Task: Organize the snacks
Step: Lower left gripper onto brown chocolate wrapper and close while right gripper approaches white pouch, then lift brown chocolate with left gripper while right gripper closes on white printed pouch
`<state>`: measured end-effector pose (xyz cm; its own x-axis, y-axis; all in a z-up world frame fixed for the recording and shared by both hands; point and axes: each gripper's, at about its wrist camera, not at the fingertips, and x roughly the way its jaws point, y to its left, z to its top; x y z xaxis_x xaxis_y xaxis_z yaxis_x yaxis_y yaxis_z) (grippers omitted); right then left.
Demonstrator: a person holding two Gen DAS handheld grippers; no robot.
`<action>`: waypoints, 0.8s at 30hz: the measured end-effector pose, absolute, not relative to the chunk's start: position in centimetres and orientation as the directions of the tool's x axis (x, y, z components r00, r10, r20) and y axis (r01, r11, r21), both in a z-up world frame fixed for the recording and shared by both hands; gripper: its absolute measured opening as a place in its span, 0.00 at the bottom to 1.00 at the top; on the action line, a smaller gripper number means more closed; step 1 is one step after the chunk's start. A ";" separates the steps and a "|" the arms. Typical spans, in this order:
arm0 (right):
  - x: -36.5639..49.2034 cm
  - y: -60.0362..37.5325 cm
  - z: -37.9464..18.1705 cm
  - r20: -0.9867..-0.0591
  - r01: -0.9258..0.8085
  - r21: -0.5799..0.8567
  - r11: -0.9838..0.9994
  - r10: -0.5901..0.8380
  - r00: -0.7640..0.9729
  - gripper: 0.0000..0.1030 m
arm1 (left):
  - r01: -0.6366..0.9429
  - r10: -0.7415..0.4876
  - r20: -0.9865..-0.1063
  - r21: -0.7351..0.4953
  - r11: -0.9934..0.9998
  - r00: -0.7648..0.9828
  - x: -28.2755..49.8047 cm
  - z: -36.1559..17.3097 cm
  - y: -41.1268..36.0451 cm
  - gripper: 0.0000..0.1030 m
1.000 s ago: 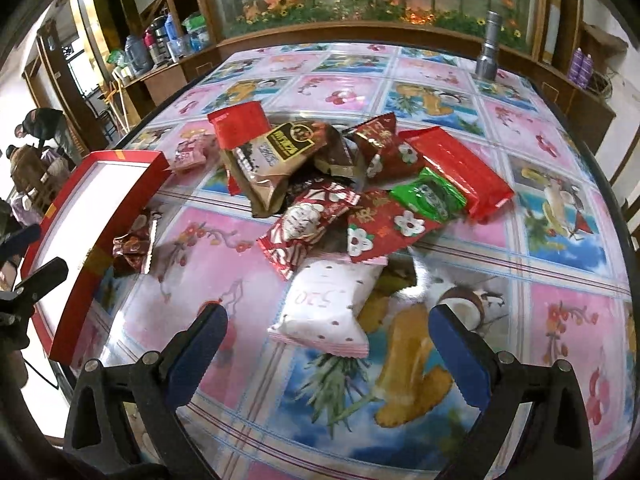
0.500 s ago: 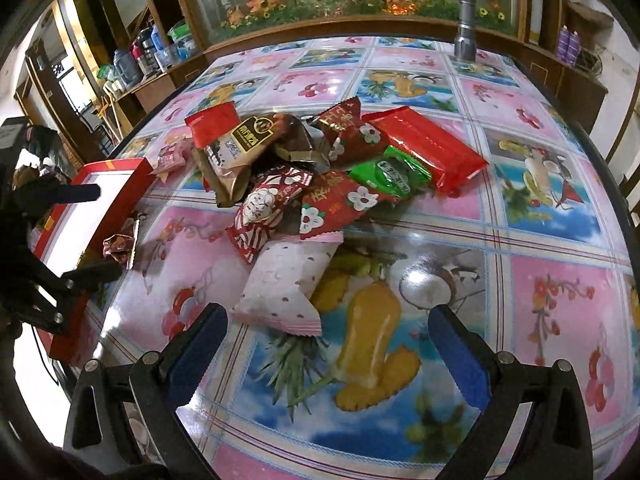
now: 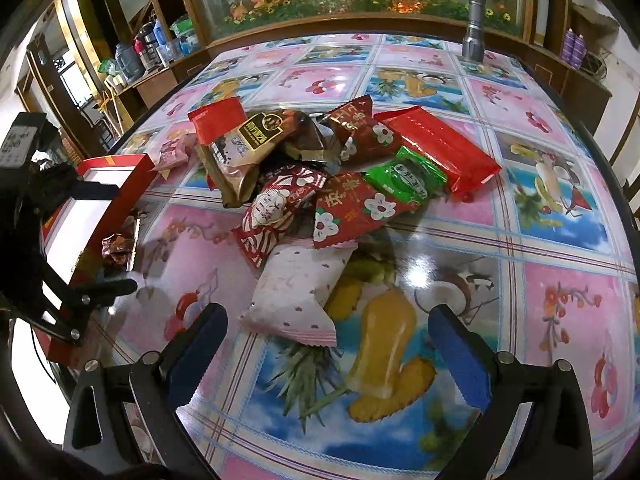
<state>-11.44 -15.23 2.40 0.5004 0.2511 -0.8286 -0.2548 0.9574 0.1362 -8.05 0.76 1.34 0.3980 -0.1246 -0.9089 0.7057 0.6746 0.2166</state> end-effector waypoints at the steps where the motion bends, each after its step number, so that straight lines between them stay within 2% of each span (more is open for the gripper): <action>1: -11.4 -15.2 2.4 -0.829 -0.255 0.137 0.957 0.251 0.499 0.98 | 0.711 -0.137 -0.913 0.198 0.674 0.384 -8.0 1.4 0.7 0.74; 2: -11.3 -15.1 2.2 -0.832 -0.254 0.140 0.957 0.253 0.493 0.98 | 0.714 -0.145 -0.917 0.184 0.675 0.373 -7.9 1.4 0.8 0.72; 4: -11.1 -15.0 2.0 -0.838 -0.250 0.146 0.957 0.254 0.483 0.94 | 0.716 -0.167 -0.924 0.143 0.683 0.344 -7.7 1.4 0.8 0.58; 6: -11.1 -14.8 2.0 -0.837 -0.248 0.137 0.959 0.246 0.489 0.94 | 0.723 -0.196 -0.931 0.096 0.684 0.309 -7.6 1.5 1.0 0.50; 8: -11.1 -14.6 2.0 -0.837 -0.253 0.132 0.959 0.244 0.489 0.92 | 0.731 -0.200 -0.931 0.095 0.676 0.306 -7.7 1.5 1.0 0.49; 10: -11.0 -14.5 1.9 -0.840 -0.252 0.124 0.960 0.237 0.488 0.91 | 0.736 -0.211 -0.933 0.078 0.672 0.292 -7.9 1.5 1.1 0.40; 12: -11.0 -14.3 1.9 -0.842 -0.253 0.112 0.961 0.228 0.490 0.91 | 0.741 -0.229 -0.937 0.045 0.670 0.264 -8.1 1.5 1.3 0.41; 24: -11.4 -14.2 1.4 -0.842 -0.253 0.008 0.967 0.144 0.521 0.88 | 0.699 -0.238 -0.933 0.019 0.715 0.269 -10.1 1.6 1.7 0.42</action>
<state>-11.39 -14.23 1.43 0.5208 0.1436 -0.8415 -0.2533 0.9673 0.0082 -10.12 1.69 1.55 0.2686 -0.2377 -0.9335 0.6988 0.7151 0.0190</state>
